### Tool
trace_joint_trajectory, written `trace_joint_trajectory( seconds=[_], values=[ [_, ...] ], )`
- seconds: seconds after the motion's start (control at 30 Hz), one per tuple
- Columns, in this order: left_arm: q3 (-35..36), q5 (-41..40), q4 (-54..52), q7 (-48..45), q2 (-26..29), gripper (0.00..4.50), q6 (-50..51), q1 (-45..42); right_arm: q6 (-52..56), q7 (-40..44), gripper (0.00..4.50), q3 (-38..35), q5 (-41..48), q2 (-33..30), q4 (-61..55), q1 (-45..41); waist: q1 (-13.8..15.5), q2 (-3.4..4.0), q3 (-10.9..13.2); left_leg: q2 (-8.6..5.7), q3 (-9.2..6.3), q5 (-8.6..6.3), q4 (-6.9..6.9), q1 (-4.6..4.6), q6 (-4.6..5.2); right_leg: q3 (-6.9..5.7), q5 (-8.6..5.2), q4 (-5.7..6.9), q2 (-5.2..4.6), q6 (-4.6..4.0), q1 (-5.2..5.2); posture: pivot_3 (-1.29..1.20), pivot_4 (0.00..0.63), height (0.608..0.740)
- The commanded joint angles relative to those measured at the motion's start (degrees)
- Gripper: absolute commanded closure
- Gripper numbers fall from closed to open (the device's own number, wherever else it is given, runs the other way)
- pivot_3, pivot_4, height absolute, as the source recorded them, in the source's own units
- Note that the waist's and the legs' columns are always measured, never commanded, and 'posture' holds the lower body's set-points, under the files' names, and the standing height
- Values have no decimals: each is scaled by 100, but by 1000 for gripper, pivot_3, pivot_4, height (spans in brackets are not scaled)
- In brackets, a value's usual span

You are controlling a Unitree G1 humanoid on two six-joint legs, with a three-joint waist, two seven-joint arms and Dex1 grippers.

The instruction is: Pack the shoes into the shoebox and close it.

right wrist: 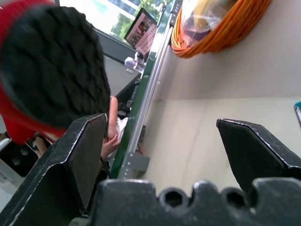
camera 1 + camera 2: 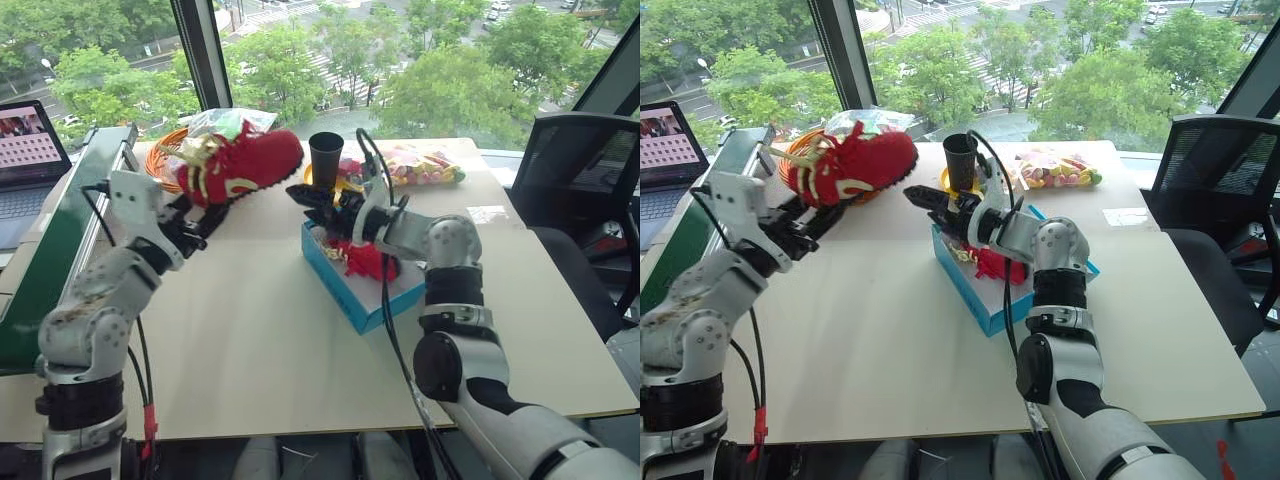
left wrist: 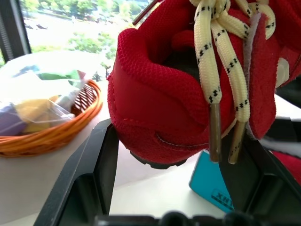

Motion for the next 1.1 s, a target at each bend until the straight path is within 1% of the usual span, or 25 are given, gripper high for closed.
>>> trace_joint_trajectory(
  seconds=[0.03, 0.13, 0.2, 0.27, 0.33, 0.4, 0.53, 0.83, 1.03, 1.1],
  values=[
    [-29, -4, -271, 61, -176, 1885, -99, -95, -233, -46, 0, -252, 354, -71, -158, -267, 4, 0, 0, 0, 0, 0, 0, -1, 0, 0, 0, -1, -1, 0, 0, 0, 150, 738],
    [-8, 53, -255, 74, -232, 1885, -122, -75, -149, -35, 0, -265, 507, -120, -310, -256, -2, 0, 0, -1, 0, 0, 1, -5, 0, 1, 0, -4, -1, 0, 0, 0, 150, 738],
    [40, 63, -228, 82, -233, 1885, -140, -87, 81, 95, 0, -122, 561, -245, -488, -152, 2, 1, 1, 0, 0, 0, 1, -5, 0, 1, 0, -4, -1, 0, 0, 0, 150, 738],
    [104, 59, -193, 73, -211, 1885, -156, -116, 456, 356, 0, 195, 607, -450, -789, 81, 15, 1, 1, -1, 0, 0, 1, -7, 0, 1, 0, -5, -1, 0, 0, 0, 150, 738],
    [147, 73, -140, 61, -192, 1885, -175, -161, 778, 557, 0, 696, 472, -731, -1032, 454, 40, 1, 1, -1, 0, 0, 2, -8, 0, 1, 0, -7, -1, 0, 1, 0, 150, 738],
    [159, 79, -134, 43, -184, 1885, -175, -169, 805, 713, 0, 1098, 306, -935, -1200, 697, 72, 1, 1, -1, 0, -1, 5, -7, 1, 0, 0, -10, -1, 0, 6, 0, 150, 738],
    [148, 98, -174, 57, -197, 1885, -164, -207, 672, 1065, 0, 1490, 199, -1218, -1303, 994, 76, 4, 3, -1, 1, -1, 8, -7, 2, 1, 0, -10, -1, 0, 5, 0, 150, 738],
    [-177, 358, -393, 51, -305, 1885, -189, -44, 818, 1333, 0, 1230, 750, -1091, -1732, 728, 91, 6, 4, -1, 0, -1, 7, -8, 2, 1, 0, -10, 0, 0, 4, 0, 150, 738],
    [-389, 455, -536, 155, -578, 1885, -157, -59, 357, 715, 0, 528, 869, -732, -1222, 323, 105, 6, 4, -1, 0, -1, 10, -7, 2, 0, 0, -9, 0, 0, 6, 0, 150, 738],
    [-453, 494, -586, 120, -587, 1885, -137, -24, 224, 490, 0, 339, 875, -608, -1060, 230, 104, 6, 4, -1, 0, -1, 10, -8, 2, 0, 0, -10, 0, 0, 7, 0, 150, 738]
  ],
)
